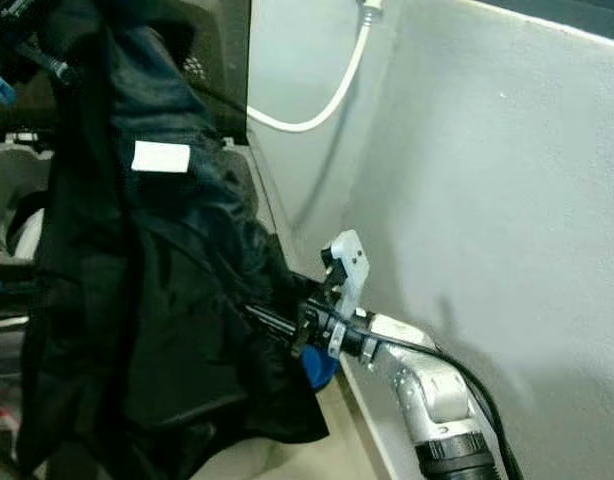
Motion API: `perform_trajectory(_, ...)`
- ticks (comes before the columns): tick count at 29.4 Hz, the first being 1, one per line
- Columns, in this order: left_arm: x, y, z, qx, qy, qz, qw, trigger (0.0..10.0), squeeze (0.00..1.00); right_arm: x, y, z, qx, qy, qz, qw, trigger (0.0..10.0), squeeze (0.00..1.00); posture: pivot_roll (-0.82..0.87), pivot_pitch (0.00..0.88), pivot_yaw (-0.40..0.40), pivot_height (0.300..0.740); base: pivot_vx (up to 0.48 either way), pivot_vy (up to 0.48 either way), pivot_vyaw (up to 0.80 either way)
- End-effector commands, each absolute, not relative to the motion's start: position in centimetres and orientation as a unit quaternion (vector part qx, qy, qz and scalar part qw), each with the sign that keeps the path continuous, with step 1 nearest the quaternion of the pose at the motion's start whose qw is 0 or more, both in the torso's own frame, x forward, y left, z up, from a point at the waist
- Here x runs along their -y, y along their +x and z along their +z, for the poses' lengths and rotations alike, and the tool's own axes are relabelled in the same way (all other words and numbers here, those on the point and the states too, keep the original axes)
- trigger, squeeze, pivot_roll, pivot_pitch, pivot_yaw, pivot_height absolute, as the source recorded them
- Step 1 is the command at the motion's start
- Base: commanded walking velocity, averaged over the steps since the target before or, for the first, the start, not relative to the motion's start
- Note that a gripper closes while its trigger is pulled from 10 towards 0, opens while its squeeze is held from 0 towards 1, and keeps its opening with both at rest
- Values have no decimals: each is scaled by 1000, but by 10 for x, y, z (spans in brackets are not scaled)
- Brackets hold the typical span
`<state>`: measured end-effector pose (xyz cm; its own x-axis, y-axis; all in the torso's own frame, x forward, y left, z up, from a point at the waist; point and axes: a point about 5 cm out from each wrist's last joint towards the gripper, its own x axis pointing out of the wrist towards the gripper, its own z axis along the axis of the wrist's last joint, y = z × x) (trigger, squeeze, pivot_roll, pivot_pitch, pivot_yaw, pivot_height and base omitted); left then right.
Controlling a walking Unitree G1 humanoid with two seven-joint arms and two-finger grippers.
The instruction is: Clothes washing
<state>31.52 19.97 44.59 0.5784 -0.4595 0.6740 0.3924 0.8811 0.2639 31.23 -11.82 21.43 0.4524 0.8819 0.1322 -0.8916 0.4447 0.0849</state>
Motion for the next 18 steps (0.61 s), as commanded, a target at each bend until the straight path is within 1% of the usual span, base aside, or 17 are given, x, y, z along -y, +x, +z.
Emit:
perform_trajectory(1,-187,314,448,402,48,-274,873,10000,0,116,307,210,31,89,527,844,10000,1000,23,61,-48,740,0,0,0)
perform_trajectory(5,-181,316,446,402,41,-288,868,10000,0,109,305,207,34,105,520,847,10000,1000,23,60,-47,740,0,0,0)
perform_trajectory(6,-181,318,446,403,39,-286,869,10000,0,100,302,208,37,126,530,838,10000,1000,25,59,-46,740,0,0,0)
perform_trajectory(8,-181,318,446,403,39,-286,869,10000,0,100,302,208,37,126,530,838,10000,1000,25,59,-46,740,0,0,0)
perform_trajectory(9,-183,321,447,404,38,-284,869,10000,0,91,297,208,38,139,544,827,10000,1000,28,56,-44,740,0,0,0)
perform_trajectory(10,-183,321,447,404,38,-284,869,10000,0,91,297,208,38,139,544,827,10000,1000,28,56,-44,740,0,0,0)
perform_trajectory(13,-182,323,448,406,36,-286,867,10000,0,72,291,206,37,145,563,812,10000,1000,32,51,-43,740,0,0,0)
perform_trajectory(14,-182,323,448,406,35,-286,868,10000,0,66,290,205,39,145,565,811,10000,1000,33,50,-44,740,0,0,0)
perform_trajectory(15,-182,323,448,406,35,-286,868,10000,0,66,290,205,39,145,565,811,10000,1000,33,50,-44,740,0,0,0)
perform_trajectory(18,-180,325,446,404,32,-287,868,10000,0,46,288,205,46,133,567,812,10000,1000,31,47,-41,740,0,0,0)
